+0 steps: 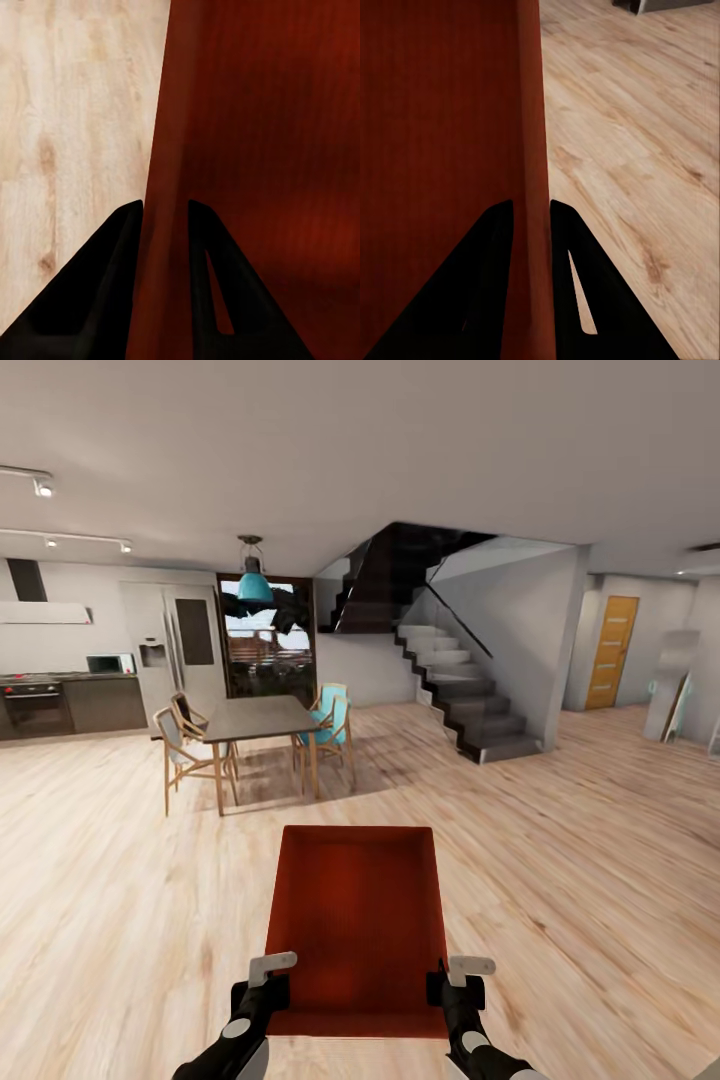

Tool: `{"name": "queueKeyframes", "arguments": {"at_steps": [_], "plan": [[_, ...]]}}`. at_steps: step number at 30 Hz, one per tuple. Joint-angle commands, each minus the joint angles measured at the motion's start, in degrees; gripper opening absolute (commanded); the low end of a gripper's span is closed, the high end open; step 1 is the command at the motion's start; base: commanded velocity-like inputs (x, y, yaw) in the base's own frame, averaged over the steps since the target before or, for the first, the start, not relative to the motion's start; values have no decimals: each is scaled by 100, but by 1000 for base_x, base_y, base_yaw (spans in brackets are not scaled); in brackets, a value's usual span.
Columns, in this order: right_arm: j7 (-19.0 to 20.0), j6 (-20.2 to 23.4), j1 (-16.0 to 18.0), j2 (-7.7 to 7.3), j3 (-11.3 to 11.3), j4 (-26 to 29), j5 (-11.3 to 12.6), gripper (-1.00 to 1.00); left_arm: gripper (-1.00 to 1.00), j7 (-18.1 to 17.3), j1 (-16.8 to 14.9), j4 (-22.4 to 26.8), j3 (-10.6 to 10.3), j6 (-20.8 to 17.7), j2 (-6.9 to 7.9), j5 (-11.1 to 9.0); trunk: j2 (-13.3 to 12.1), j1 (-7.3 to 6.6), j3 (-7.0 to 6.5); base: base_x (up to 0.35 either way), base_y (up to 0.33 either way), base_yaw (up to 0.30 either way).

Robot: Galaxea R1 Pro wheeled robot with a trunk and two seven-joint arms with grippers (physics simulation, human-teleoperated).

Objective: Move the two storage containers from the living room to the garage. In the garage, place one container on the floor and stack the other container on top of it (either order is fine).

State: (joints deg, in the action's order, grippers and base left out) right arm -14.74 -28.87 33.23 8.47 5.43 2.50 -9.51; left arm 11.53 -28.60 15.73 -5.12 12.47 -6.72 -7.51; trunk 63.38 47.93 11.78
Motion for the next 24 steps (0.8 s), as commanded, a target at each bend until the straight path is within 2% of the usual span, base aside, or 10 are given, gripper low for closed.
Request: {"name": "queueKeyframes", "arguments": {"at_steps": [1,17,24], "plan": [[-185,-49,8,-39,-244,14,7,-100,-100,-441,-6,-17,-85,-341,4,-93,5,4,7,322,89,-1],[-227,-57,8,-29,-235,15,22,-100,-100,-441,-6,-17,-85,-342,4,-93,5,4,7,322,89,-2],[-227,-60,8,-30,-226,14,28,-100,-100,-441,-6,-19,-85,-342,4,-93,5,4,7,322,89,-177]]}}
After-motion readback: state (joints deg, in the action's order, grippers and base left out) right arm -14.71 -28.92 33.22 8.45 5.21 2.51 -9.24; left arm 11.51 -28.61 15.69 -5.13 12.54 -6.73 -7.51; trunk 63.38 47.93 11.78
